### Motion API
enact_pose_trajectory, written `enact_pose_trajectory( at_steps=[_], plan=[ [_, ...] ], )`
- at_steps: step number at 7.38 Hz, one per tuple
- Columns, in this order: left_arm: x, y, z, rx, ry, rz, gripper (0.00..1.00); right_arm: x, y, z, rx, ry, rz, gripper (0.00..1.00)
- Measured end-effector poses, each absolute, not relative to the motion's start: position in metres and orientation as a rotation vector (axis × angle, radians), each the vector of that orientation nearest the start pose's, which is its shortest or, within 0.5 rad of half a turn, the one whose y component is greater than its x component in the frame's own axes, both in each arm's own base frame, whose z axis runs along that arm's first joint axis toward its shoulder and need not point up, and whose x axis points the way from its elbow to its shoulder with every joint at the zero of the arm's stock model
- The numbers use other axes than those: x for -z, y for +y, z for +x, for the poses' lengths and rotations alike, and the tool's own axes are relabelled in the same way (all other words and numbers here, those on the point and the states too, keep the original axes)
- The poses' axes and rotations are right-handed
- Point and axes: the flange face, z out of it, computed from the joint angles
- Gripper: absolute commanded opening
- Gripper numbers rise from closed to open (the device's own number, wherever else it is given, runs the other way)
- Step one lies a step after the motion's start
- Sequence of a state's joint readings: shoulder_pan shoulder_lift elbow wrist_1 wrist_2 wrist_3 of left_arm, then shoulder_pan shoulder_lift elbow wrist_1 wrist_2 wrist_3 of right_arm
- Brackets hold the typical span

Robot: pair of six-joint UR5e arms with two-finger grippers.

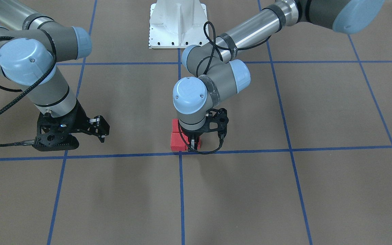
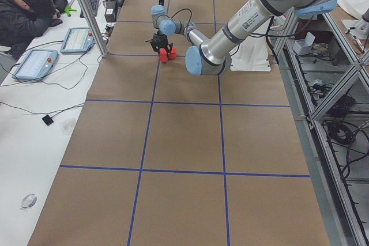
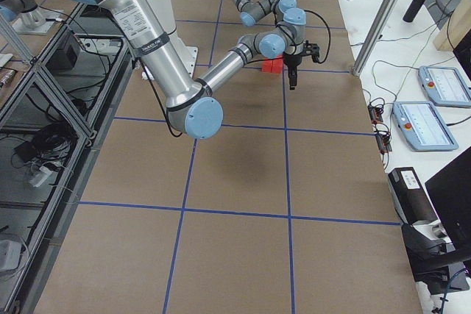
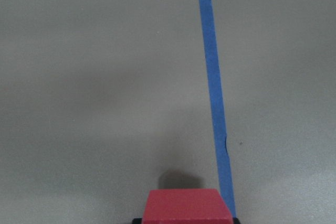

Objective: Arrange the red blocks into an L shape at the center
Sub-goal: 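Lower the red cube beside the farther center cube with the left gripper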

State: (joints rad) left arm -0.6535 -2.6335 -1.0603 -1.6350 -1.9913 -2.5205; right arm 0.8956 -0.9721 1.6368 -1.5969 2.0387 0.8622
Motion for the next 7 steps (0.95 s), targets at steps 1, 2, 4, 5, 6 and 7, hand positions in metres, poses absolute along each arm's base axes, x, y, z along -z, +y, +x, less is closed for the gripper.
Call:
enact_pose_trajectory(
  at_steps=[1, 2, 4, 5, 6, 7],
  plan=[
    [-0.18, -0.5837, 0.6101, 1.396, 0.59, -0.536, 1.0, -0.2839, -0.587, -0.3567, -0.028, -0.759, 0.136, 0.99],
    [-0.1802, -0.5835, 0.6105, 1.394, 0.59, -0.534, 1.0, -0.2839, -0.5871, -0.3567, -0.028, -0.759, 0.136, 0.99],
    [-0.1807, -0.5835, 0.6107, 1.392, 0.59, -0.529, 1.0, -0.2839, -0.5871, -0.3567, -0.029, -0.759, 0.136, 0.99],
    [-0.1806, -0.5835, 0.6106, 1.392, 0.59, -0.528, 1.0, -0.2839, -0.5871, -0.3567, -0.029, -0.759, 0.136, 0.99],
    [-0.1806, -0.5838, 0.6102, 1.391, 0.59, -0.528, 1.0, -0.2839, -0.5871, -0.3566, -0.029, -0.759, 0.136, 0.99],
    [-0.1802, -0.5841, 0.6096, 1.391, 0.591, -0.526, 1.0, -0.2839, -0.5873, -0.3563, -0.029, -0.759, 0.136, 0.99]
  ],
)
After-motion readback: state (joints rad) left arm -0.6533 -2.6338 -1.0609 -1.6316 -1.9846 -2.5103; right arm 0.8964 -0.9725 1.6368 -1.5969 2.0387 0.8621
